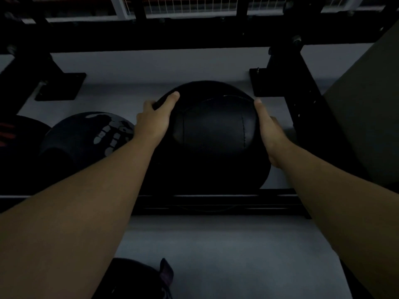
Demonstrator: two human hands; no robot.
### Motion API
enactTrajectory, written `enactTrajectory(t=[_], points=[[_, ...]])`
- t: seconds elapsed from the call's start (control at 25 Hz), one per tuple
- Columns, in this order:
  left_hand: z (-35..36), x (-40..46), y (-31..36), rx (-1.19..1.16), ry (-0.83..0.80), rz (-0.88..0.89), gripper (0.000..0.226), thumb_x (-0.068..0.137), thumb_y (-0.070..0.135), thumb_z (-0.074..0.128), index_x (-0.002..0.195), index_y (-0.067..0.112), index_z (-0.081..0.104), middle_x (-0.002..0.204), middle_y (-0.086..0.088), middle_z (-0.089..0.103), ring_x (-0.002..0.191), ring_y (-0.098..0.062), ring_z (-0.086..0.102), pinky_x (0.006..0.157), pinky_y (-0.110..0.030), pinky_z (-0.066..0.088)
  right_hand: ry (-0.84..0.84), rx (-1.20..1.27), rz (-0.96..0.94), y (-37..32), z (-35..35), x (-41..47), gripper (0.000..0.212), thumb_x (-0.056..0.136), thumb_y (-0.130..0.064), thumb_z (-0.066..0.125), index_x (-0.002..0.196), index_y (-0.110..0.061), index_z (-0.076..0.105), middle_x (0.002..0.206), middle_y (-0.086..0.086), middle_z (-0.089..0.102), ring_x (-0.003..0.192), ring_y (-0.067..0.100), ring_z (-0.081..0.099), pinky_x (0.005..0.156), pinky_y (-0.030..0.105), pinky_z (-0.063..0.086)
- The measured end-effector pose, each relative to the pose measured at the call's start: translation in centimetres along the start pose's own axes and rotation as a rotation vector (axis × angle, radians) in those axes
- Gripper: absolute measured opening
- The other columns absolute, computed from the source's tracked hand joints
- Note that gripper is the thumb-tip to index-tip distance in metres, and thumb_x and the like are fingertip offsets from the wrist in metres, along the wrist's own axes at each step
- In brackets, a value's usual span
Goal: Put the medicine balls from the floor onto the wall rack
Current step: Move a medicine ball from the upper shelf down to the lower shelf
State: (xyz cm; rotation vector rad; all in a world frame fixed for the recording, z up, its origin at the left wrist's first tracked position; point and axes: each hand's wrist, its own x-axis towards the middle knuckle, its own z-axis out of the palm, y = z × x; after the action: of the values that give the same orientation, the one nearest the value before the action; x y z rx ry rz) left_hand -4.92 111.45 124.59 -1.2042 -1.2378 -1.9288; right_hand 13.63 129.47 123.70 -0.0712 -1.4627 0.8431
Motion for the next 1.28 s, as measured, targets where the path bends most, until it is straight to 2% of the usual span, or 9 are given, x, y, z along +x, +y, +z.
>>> enactTrajectory(t=[0.24,0.36,0.52,0.6,0.68,0.72,0.88,1.12,1.28], points=[[-1.0,-1.8,0.4,-0.112,-0.006,0.019,0.103,0.062,0.088,0.06,0.148,0.031,0.049,0.149,-0.001,0.054,0.13,-0.023,0.059,0.113,-0.044,0.048,-0.044,0.087,-0.076,-0.5,-1.1,-1.7,0.102,0.065,-0.085,0.056,0.148,-0.026,0.046,0.134,0.004,0.065,0.119,0.025,0.064,0.102,0.041,0.053],[-2.4,-3.2,0.9,-0.203,-0.006,0.055,0.098,0.064,0.083,0.067,0.145,0.03,0.051,0.146,0.0,0.058,0.127,-0.02,0.062,0.113,-0.045,0.051,-0.064,0.113,-0.098,-1.8,-1.8,-3.2,0.084,0.076,-0.08,0.058,0.142,-0.029,0.049,0.127,0.0,0.065,0.115,0.022,0.065,0.092,0.037,0.053],[-5.5,-4.0,4.2,-0.299,-0.059,0.035,0.104,0.054,0.094,0.07,0.136,0.031,0.059,0.14,-0.001,0.066,0.126,-0.021,0.066,0.112,-0.048,0.051,0.018,0.169,-0.142,-4.4,-2.8,-4.7,0.046,0.086,-0.079,0.053,0.11,-0.04,0.049,0.133,0.002,0.058,0.115,0.019,0.06,0.099,0.042,0.051],[-6.4,-4.5,6.4,-0.366,-0.18,-0.01,0.11,0.055,0.091,0.073,0.144,0.028,0.061,0.142,-0.002,0.069,0.13,-0.026,0.067,0.115,-0.047,0.05,0.04,0.206,-0.137,-6.0,-3.1,-5.6,0.063,0.084,-0.08,0.055,0.127,-0.035,0.051,0.147,0.006,0.053,0.127,0.026,0.057,0.11,0.048,0.049],[-6.7,-5.8,7.7,-0.341,-0.143,0.015,0.099,0.067,0.086,0.068,0.146,0.028,0.06,0.139,-0.001,0.071,0.127,-0.023,0.069,0.112,-0.046,0.052,0.032,0.214,-0.146,-6.9,-3.4,-7.0,0.091,0.083,-0.081,0.055,0.156,-0.03,0.04,0.154,0.002,0.052,0.134,0.024,0.055,0.113,0.048,0.048],[-6.9,-6.9,7.9,-0.315,-0.099,0.041,0.091,0.074,0.083,0.064,0.146,0.028,0.059,0.138,0.001,0.071,0.125,-0.02,0.069,0.111,-0.044,0.053,0.019,0.209,-0.162,-7.2,-3.6,-8.1,0.091,0.084,-0.08,0.054,0.159,-0.031,0.038,0.15,-0.002,0.056,0.131,0.019,0.058,0.11,0.044,0.05],[-7.9,-11.7,8.3,-0.316,0.031,0.137,0.066,0.086,0.075,0.059,0.139,0.036,0.049,0.14,0.01,0.063,0.127,-0.006,0.063,0.116,-0.036,0.049,0.09,0.214,-0.189,-8.4,-5.1,-13.0,0.078,0.089,-0.075,0.051,0.156,-0.035,0.042,0.143,-0.008,0.058,0.124,0.009,0.059,0.106,0.037,0.051],[-10.9,-17.1,10.4,-0.302,-0.006,0.171,0.088,0.08,0.078,0.058,0.152,0.03,0.046,0.152,0.005,0.055,0.139,-0.01,0.054,0.12,-0.037,0.044,0.244,0.174,-0.228,-10.3,-7.0,-21.1,0.071,0.093,-0.068,0.049,0.154,-0.031,0.047,0.145,-0.007,0.061,0.128,0.01,0.06,0.11,0.038,0.051],[-12.8,-21.2,10.4,-0.317,-0.047,0.038,0.095,0.077,0.08,0.06,0.155,0.029,0.045,0.153,0.005,0.054,0.14,-0.01,0.053,0.121,-0.036,0.042,0.275,0.113,-0.15,-11.4,-8.2,-26.8,0.064,0.094,-0.066,0.051,0.148,-0.032,0.055,0.136,-0.009,0.067,0.121,0.009,0.065,0.106,0.036,0.054]])
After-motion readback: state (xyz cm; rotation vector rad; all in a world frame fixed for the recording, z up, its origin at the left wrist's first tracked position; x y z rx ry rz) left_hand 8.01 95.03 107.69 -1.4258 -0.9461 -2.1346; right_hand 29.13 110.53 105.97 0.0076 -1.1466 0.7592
